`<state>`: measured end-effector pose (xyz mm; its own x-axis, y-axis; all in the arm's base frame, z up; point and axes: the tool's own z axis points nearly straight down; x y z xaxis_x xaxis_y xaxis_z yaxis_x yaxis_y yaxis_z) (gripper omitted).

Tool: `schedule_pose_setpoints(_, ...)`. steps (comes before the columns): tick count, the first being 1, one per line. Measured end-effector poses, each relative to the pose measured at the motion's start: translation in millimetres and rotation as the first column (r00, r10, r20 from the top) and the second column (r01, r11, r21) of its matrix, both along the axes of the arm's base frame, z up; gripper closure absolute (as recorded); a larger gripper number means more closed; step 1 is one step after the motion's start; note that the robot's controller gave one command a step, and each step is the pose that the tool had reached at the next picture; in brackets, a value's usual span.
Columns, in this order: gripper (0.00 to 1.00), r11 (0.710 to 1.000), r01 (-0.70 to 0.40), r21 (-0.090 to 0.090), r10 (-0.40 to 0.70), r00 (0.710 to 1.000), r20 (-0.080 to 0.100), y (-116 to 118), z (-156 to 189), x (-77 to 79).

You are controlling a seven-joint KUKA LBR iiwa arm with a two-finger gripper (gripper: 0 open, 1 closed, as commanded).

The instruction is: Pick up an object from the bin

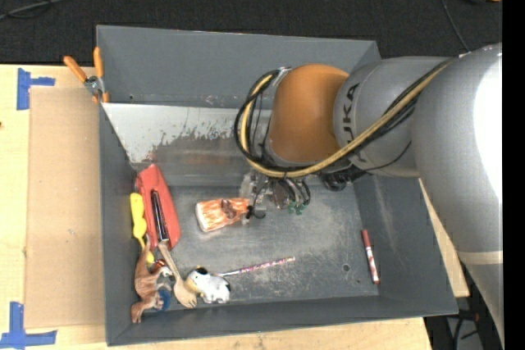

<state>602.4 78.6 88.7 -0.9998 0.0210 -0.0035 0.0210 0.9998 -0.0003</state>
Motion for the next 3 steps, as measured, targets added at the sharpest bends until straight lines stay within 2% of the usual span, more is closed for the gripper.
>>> schedule_pose_setpoints(1,1.0,1.0,0.001,0.0,-0.001,1.0,0.0,0.0,0.0,0.0)
schedule_pose_setpoints(2,1.0,1.0,-0.01,0.0,0.01,1.0,-0.006,4.4,55.1,-4.1)
schedule_pose_setpoints(3,1.0,1.0,-0.031,0.0,0.031,0.999,-0.006,3.8,131.3,8.8)
